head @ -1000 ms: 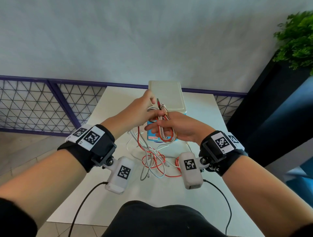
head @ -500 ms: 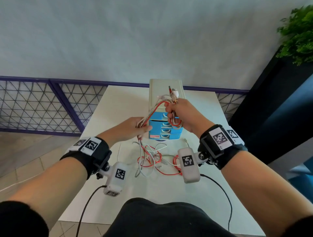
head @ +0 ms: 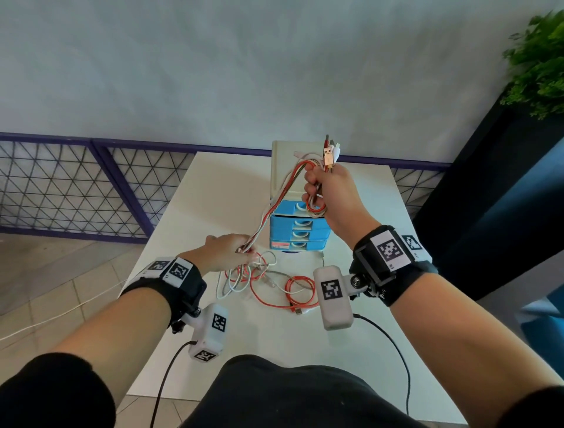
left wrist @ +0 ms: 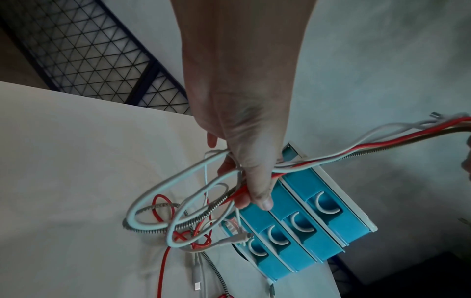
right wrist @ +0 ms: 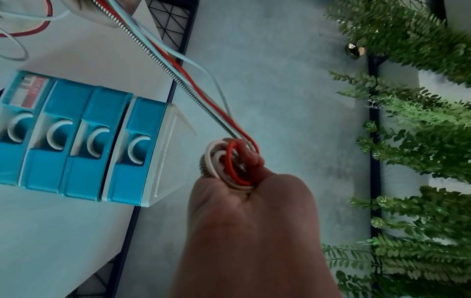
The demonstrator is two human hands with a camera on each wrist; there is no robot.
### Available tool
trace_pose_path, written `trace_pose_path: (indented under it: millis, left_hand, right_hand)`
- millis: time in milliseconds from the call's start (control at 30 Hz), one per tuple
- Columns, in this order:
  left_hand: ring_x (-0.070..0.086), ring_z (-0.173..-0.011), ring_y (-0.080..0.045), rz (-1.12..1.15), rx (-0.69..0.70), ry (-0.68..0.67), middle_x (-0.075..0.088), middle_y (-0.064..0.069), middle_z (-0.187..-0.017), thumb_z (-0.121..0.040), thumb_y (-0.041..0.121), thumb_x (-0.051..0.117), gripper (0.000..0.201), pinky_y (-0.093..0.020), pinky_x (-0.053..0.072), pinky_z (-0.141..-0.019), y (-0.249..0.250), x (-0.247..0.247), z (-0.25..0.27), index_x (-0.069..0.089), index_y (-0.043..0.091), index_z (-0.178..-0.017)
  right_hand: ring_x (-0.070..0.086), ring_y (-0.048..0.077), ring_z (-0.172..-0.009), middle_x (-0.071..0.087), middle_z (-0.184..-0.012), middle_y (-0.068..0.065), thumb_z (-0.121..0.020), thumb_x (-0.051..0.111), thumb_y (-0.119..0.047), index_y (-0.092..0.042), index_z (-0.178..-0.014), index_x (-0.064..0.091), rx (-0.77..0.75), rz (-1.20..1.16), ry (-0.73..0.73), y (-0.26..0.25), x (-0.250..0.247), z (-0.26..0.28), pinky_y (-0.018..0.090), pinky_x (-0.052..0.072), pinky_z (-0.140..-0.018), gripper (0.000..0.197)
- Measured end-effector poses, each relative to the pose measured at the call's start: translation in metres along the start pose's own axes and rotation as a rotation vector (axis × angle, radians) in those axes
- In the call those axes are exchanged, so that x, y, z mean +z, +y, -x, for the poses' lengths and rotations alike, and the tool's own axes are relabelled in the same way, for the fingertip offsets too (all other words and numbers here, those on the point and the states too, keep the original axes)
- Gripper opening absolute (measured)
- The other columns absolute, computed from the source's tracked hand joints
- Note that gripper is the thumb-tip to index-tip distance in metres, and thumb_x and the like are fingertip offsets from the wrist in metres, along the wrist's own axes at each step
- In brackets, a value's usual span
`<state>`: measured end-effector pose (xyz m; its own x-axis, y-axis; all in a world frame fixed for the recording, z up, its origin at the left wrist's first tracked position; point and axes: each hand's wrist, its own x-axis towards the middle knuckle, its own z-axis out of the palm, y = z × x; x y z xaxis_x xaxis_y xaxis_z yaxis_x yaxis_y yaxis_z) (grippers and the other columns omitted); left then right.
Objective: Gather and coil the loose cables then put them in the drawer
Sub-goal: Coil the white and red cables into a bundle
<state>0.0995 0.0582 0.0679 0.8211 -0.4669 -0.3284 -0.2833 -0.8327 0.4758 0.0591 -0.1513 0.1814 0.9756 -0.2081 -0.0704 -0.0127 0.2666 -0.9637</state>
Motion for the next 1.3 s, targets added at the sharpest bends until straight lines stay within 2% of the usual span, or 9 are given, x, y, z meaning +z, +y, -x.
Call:
trace_pose_path:
  millis: [233, 333, 500, 600, 667, 733, 933, 1167, 1300]
  left_hand:
    - [0.065, -0.079, -0.018, 0.15, 0.007, -0.076, 0.067, 0.007, -0.084, -0.084, 0.039, 0.06, 0.013, -0.035, 0.053, -0.077, -0.012, -0.004, 0.005, 0.055, 0.027, -0.082]
    - [0.066, -0.092, -0.023, 0.112, 0.007, -0.019, 0.068, 0.001, -0.101, -0.081, 0.039, 0.065, 0.02, -0.039, 0.054, -0.084, -0.019, -0.013, 0.003, 0.056, 0.026, -0.093]
    - [0.067, -0.073, -0.013, 0.466, 0.038, 0.147, 0.068, -0.003, -0.108, -0.071, 0.02, 0.08, 0.035, -0.024, 0.054, -0.06, -0.031, -0.027, 0.008, 0.062, 0.013, -0.1]
    - [0.066, -0.072, 0.006, 0.523, -0.024, 0.249, 0.07, -0.005, -0.109, -0.075, 0.01, 0.077, 0.02, -0.004, 0.046, -0.063, -0.057, -0.028, 0.013, 0.066, -0.002, -0.088]
    - [0.064, -0.087, 0.002, 0.502, -0.052, 0.303, 0.068, -0.001, -0.106, -0.078, 0.01, 0.074, 0.022, 0.0, 0.043, -0.068, -0.073, -0.027, 0.016, 0.064, -0.007, -0.088]
    - [0.06, -0.093, -0.007, 0.473, -0.049, 0.316, 0.068, 0.001, -0.1, -0.082, 0.012, 0.07, 0.013, -0.004, 0.042, -0.072, -0.08, -0.025, 0.019, 0.067, 0.0, -0.086]
    - [0.056, -0.066, -0.012, 0.019, -0.031, 0.223, 0.063, 0.002, -0.074, -0.093, 0.025, 0.053, 0.023, -0.022, 0.038, -0.061, -0.08, -0.01, 0.022, 0.055, 0.022, -0.07]
    - [0.051, -0.113, -0.025, -0.494, -0.19, 0.125, 0.055, -0.004, -0.114, -0.087, 0.004, 0.037, 0.035, -0.041, 0.032, -0.101, -0.06, -0.01, 0.012, 0.058, 0.021, -0.108]
    - [0.055, -0.095, -0.028, -0.527, -0.312, 0.265, 0.061, -0.009, -0.105, -0.091, 0.02, 0.036, 0.025, -0.042, 0.034, -0.098, -0.055, -0.022, 0.007, 0.059, 0.011, -0.092]
  right_hand:
    - [0.038, 0.009, -0.05, 0.045, -0.065, -0.001, -0.101, 0.035, -0.007, -0.008, -0.093, 0.053, -0.047, -0.036, -0.013, 0.001, -0.003, 0.005, 0.022, 0.044, -0.05, 0.02]
    - [0.036, 0.009, -0.048, 0.043, -0.063, -0.001, -0.099, 0.034, -0.005, -0.01, -0.089, 0.054, -0.018, -0.068, -0.02, 0.001, -0.006, 0.005, 0.022, 0.041, -0.047, 0.023]
    - [0.036, 0.008, -0.045, 0.041, -0.061, -0.003, -0.098, 0.032, -0.004, -0.014, -0.086, 0.051, 0.006, -0.027, 0.084, -0.006, -0.027, -0.008, 0.02, 0.04, -0.043, 0.025]
    - [0.039, 0.007, -0.043, 0.043, -0.06, -0.004, -0.097, 0.031, -0.003, -0.015, -0.086, 0.051, 0.01, -0.057, 0.157, -0.007, -0.043, -0.016, 0.02, 0.04, -0.043, 0.026]
    - [0.039, 0.006, -0.042, 0.044, -0.059, -0.005, -0.095, 0.03, -0.002, -0.014, -0.087, 0.051, 0.016, -0.062, 0.174, -0.006, -0.048, -0.018, 0.02, 0.041, -0.043, 0.025]
    - [0.04, 0.006, -0.042, 0.044, -0.061, -0.004, -0.095, 0.03, -0.002, -0.014, -0.088, 0.051, 0.021, -0.047, 0.174, -0.005, -0.047, -0.019, 0.021, 0.041, -0.044, 0.025]
    - [0.038, 0.008, -0.043, 0.042, -0.062, -0.002, -0.092, 0.03, 0.002, -0.011, -0.09, 0.05, -0.054, -0.082, 0.161, -0.017, -0.035, -0.022, 0.021, 0.04, -0.044, 0.024]
    - [0.035, 0.008, -0.045, 0.041, -0.064, -0.002, -0.094, 0.032, 0.0, -0.008, -0.096, 0.05, -0.095, -0.079, 0.117, -0.014, -0.028, -0.018, 0.022, 0.04, -0.045, 0.02]
    - [0.034, 0.008, -0.046, 0.04, -0.065, -0.002, -0.097, 0.031, -0.002, -0.012, -0.091, 0.05, -0.153, -0.115, 0.161, -0.022, -0.034, -0.014, 0.022, 0.038, -0.046, 0.022]
